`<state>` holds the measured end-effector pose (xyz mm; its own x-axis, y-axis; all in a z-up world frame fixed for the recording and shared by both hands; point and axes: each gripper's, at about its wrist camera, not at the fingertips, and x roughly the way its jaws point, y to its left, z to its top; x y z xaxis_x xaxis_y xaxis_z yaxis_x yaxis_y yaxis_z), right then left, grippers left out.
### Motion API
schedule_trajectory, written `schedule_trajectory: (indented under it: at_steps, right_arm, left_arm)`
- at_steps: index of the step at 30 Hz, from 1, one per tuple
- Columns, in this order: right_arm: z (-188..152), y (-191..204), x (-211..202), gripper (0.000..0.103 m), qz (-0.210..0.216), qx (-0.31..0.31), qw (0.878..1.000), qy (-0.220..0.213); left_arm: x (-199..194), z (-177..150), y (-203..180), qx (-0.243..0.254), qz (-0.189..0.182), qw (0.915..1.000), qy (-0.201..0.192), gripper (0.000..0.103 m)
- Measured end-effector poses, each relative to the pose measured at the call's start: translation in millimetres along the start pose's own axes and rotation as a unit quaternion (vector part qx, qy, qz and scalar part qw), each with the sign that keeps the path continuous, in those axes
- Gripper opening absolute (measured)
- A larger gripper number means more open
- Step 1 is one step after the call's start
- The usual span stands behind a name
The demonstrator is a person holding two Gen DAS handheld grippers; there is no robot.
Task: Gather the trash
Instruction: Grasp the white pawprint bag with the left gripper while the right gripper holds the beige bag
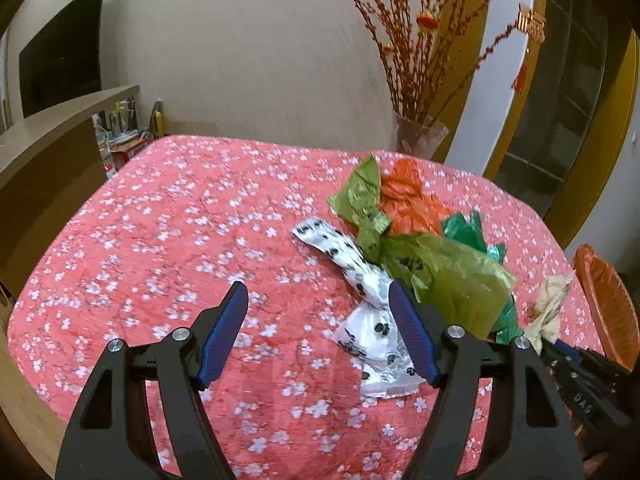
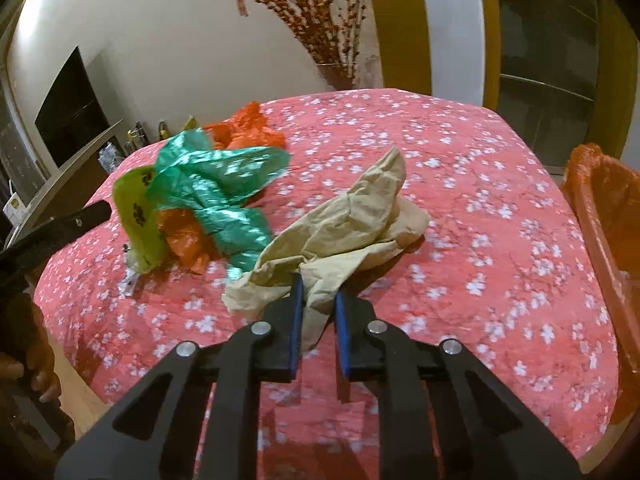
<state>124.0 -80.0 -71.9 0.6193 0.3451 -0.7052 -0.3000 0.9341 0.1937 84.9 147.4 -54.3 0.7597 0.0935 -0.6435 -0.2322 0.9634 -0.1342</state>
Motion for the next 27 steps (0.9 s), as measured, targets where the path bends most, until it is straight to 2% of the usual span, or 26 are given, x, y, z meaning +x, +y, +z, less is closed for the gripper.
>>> schedule_trajectory:
  at_steps: [7,16,19,21,23,24,27]
  right_arm:
    - [3,-26,-8,0.013,-0.032,0.022,0.999,-0.01]
    - [2,-34,-8,0.013,-0.035,0.026,0.999,-0.009]
    - [1,-34,-8,0.013,-0.034,0.026,0.999,-0.009]
    - [1,-34,-8,0.013,-0.034,0.026,0.999,-0.01]
    - [1,-34,-8,0.013,-0.034,0.027,0.999,-0.01]
    - [1,-34,-8,0.013,-0.034,0.027,0.999,-0.01]
    - [1,-34,-9,0.013,-0.036,0.026,0.999,-0.011]
  left_arm:
    - [17,-3,-12,0.008,-0.001,0.9996,0.028,0.067]
    - [40,-2,-22,-0.002,-0.022,0.9977,0.065,0.059]
    - [40,-2,-26,0.006,-0.02,0.9977,0.064,0.049]
    - [39,-3,-26,0.006,-0.024,0.9976,0.065,0.035]
    - [38,-3,-24,0.003,-0.025,0.9976,0.065,0.026]
    - [40,-2,-22,0.001,-0.026,0.9975,0.066,0.022]
    - [38,-2,-14,-0.004,-0.025,0.9976,0.064,0.02]
